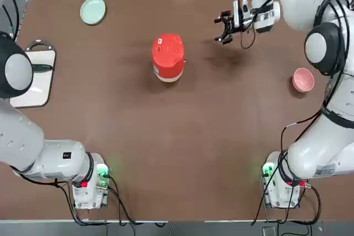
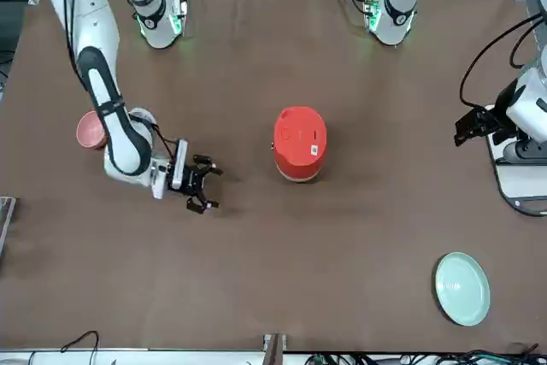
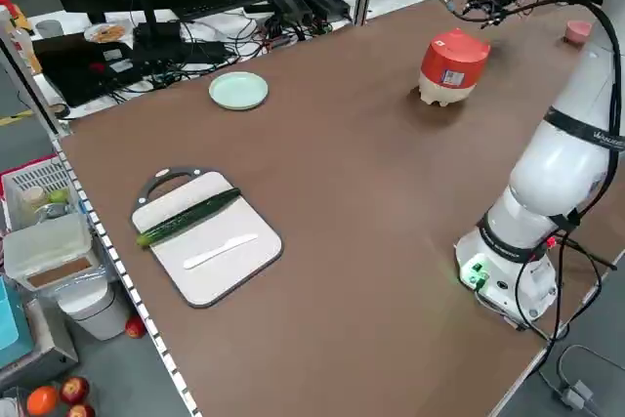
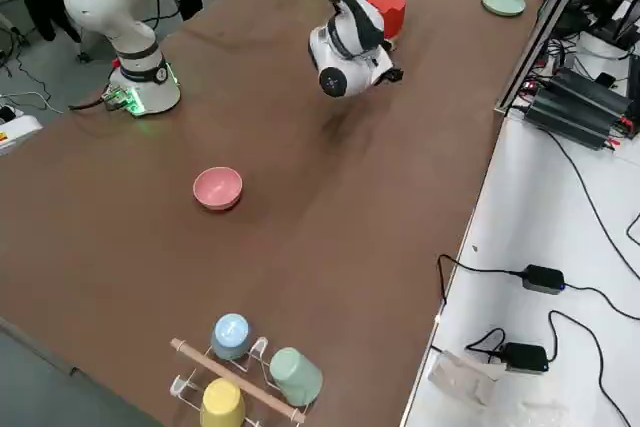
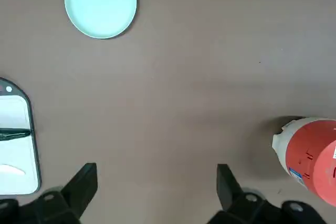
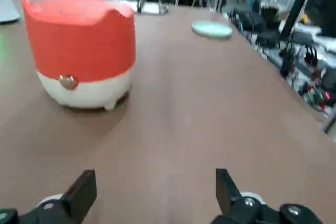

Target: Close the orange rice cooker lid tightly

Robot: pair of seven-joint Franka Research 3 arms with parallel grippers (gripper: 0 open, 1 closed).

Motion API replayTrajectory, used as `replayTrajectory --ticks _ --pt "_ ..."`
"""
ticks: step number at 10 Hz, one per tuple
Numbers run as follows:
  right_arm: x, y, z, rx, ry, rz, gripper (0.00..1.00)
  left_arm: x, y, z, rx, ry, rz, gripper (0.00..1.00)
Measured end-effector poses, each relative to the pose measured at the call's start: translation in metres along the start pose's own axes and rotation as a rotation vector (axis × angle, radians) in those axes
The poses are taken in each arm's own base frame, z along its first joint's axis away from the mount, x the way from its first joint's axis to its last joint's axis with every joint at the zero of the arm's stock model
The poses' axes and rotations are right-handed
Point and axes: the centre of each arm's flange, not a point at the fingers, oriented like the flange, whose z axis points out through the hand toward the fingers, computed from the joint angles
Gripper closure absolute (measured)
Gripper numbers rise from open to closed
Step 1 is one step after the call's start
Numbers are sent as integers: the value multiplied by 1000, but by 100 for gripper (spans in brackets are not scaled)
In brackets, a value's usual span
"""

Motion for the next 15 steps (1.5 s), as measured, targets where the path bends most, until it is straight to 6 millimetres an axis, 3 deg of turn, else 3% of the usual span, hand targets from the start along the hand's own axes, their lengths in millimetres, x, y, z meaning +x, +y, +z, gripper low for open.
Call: replayTrajectory --ticks 3,6,8,12,15 --pt "14 57 -66 -14 -289 197 0 0 0 0 0 0 0 0" --pt "20 86 -114 -135 -470 512 0 0 -2 -1 1 1 -4 0" --pt "24 96 -132 -229 -535 703 0 -1 -2 -3 1 6 -4 0" --pt "58 122 -168 -466 -652 1037 0 -1 -3 -5 1 8 -5 0" --pt "69 125 -176 -566 -650 1266 0 -2 -3 -6 1 9 -6 0"
